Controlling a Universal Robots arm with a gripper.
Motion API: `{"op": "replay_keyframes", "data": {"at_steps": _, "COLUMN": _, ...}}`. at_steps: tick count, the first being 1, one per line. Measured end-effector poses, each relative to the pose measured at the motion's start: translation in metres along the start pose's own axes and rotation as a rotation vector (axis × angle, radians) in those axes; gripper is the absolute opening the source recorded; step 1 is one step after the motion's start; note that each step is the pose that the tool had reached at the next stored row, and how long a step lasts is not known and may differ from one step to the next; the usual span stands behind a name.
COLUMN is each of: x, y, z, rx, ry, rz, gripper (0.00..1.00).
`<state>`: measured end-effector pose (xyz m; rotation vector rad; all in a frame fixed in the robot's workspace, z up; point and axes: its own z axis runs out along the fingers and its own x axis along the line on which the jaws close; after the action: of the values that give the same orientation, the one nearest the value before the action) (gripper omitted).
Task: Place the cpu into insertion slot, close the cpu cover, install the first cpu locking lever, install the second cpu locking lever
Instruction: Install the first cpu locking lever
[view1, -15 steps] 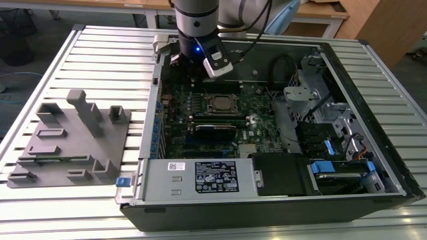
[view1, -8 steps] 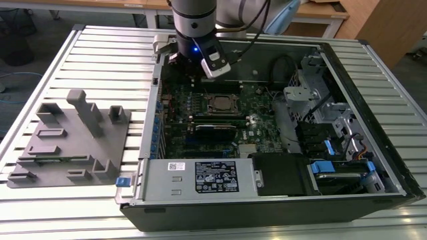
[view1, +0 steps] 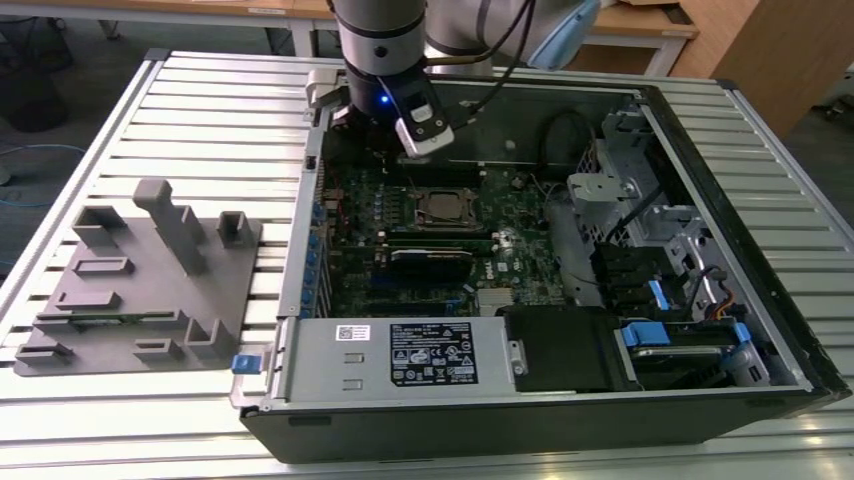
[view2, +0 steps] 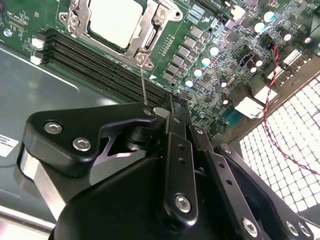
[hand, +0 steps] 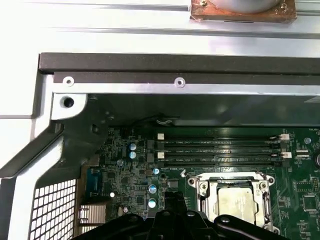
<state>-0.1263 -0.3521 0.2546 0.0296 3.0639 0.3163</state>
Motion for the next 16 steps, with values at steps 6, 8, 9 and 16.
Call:
{"op": "replay_keyframes", "data": {"at_steps": 6, "x": 0.0007, "y": 0.0033, "z": 0.0015, "rx": -0.0004, "ry": -0.0001, "rz": 0.0, "gripper": 0.11}}
{"op": "replay_keyframes", "data": {"at_steps": 8, "x": 0.0008, "y": 0.0046, "z": 0.0021, "rx": -0.0006, "ry": -0.0001, "rz": 0.0, "gripper": 0.11}}
{"op": "replay_keyframes", "data": {"at_steps": 9, "x": 0.0009, "y": 0.0052, "z": 0.0025, "rx": -0.0008, "ry": -0.0001, "rz": 0.0, "gripper": 0.11}}
{"op": "replay_keyframes", "data": {"at_steps": 16, "x": 0.0013, "y": 0.0086, "z": 0.005, "rx": -0.0034, "ry": -0.0001, "rz": 0.0, "gripper": 0.11}}
